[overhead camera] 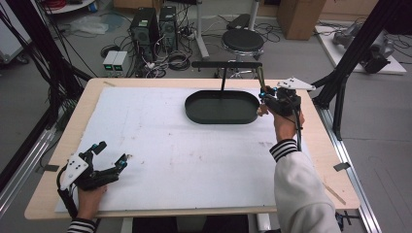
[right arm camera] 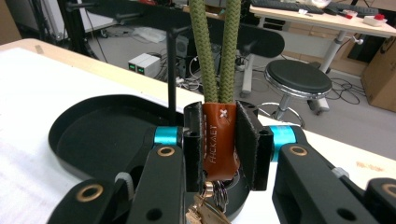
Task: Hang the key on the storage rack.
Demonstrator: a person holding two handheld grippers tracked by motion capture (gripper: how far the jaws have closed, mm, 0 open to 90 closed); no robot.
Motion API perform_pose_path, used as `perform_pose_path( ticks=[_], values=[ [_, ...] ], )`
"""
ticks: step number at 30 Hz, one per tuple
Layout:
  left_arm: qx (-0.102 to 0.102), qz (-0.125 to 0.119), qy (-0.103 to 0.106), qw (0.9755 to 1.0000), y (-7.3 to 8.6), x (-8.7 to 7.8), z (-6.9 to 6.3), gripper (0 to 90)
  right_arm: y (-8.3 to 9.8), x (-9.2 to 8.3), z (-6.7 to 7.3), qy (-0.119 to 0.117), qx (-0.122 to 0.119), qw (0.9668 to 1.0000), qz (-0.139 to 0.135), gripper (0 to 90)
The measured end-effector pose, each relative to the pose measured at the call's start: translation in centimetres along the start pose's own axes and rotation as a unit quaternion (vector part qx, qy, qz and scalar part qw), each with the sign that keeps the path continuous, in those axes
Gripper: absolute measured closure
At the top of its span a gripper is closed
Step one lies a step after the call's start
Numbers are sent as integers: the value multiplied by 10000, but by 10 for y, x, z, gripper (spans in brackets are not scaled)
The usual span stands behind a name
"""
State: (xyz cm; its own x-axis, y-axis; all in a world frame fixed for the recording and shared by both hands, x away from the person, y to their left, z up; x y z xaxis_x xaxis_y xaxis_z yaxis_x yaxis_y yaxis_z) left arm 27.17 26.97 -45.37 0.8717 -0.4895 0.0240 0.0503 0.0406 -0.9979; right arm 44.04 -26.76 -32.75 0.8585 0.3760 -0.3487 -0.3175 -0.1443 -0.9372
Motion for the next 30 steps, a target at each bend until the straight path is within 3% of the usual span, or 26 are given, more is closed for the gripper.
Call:
perform_pose_path(
  ticks=[10,19,30],
  values=[
    [-1,1,1,10000,0,0,0,120,-9,21,-7,181,46,9998,59,734],
    [-6,11,5,10000,0,0,0,120,-3,36,-14,357,151,9991,174,734],
    [9,5,2,10000,0,0,0,120,2,45,-15,414,256,9985,232,734]
  ],
)
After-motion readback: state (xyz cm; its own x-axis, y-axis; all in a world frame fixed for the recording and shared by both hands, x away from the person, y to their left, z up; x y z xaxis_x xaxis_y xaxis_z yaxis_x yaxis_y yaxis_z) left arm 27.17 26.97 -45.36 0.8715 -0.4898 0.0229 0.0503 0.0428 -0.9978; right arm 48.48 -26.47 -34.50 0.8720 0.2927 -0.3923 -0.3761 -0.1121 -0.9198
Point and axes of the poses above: each handheld gripper's, and its own axes: x roughly forward along the jaws, y roughly out of its underside, z roughly to its left, the point moved 2 cm from there along x, roughly forward along the jaws, and after that the axes turned 5 degrees about x, right-handed, at the moved point
